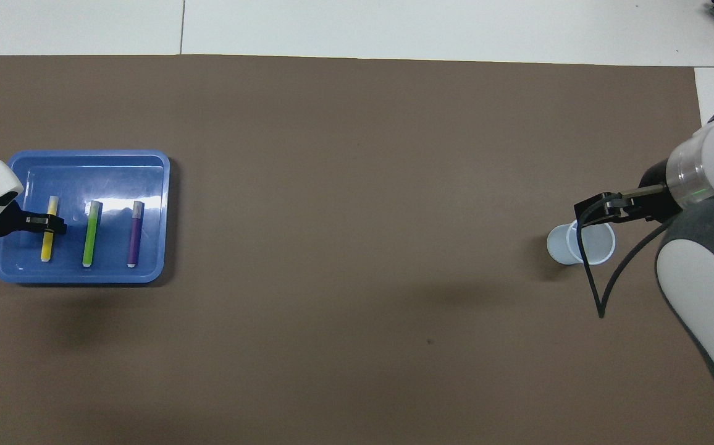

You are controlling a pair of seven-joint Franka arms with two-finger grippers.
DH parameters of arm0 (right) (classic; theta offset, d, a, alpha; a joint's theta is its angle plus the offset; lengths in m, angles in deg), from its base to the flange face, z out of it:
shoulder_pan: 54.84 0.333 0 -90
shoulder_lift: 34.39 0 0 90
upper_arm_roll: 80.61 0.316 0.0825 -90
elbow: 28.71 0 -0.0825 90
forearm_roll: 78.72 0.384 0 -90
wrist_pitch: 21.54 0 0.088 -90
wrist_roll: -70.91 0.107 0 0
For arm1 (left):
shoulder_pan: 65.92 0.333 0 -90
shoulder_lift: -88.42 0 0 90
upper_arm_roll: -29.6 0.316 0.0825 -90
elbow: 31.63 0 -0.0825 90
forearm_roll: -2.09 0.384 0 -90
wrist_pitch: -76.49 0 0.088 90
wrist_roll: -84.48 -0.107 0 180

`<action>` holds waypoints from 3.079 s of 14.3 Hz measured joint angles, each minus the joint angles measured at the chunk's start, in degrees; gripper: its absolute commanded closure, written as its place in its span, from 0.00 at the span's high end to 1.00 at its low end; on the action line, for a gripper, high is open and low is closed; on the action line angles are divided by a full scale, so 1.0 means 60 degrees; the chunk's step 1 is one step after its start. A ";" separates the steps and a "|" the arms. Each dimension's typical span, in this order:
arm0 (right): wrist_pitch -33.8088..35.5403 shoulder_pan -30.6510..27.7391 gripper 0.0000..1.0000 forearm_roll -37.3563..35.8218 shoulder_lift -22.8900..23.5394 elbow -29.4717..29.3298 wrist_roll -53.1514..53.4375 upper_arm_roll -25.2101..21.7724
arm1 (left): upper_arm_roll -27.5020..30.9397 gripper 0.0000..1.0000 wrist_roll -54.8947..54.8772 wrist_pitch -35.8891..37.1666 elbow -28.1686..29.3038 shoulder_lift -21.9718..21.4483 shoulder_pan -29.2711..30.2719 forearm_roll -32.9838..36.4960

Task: Right arm passes pens to left for tray arrangement

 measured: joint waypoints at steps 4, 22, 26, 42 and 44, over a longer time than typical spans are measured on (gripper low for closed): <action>0.0118 -0.0013 1.00 0.0000 0.0000 -0.0001 0.0000 -0.0002 | -0.0009 0.79 0.0000 0.0046 -0.0129 0.0000 0.0000 0.0000; 0.1404 -0.0098 1.00 0.0004 0.0008 -0.0839 0.0133 -0.1222 | -0.0216 0.98 0.1808 0.3937 -0.3893 -0.0340 -0.0624 -0.0292; 0.1404 -0.0094 1.00 0.0005 0.0008 -0.0844 0.0133 -0.1206 | -0.0223 1.00 0.2799 0.4677 -0.4267 -0.0576 -0.1128 -0.0290; 0.1396 -0.0091 1.00 0.0006 0.0009 -0.0861 0.0442 -0.1142 | 0.1369 1.00 0.4512 0.5848 -0.4947 -0.1678 -0.4203 -0.0182; 0.1396 -0.0090 1.00 0.0006 0.0009 -0.0862 0.0443 -0.1137 | 0.2017 1.00 0.4512 0.5932 -0.4947 -0.1805 -0.4791 -0.0218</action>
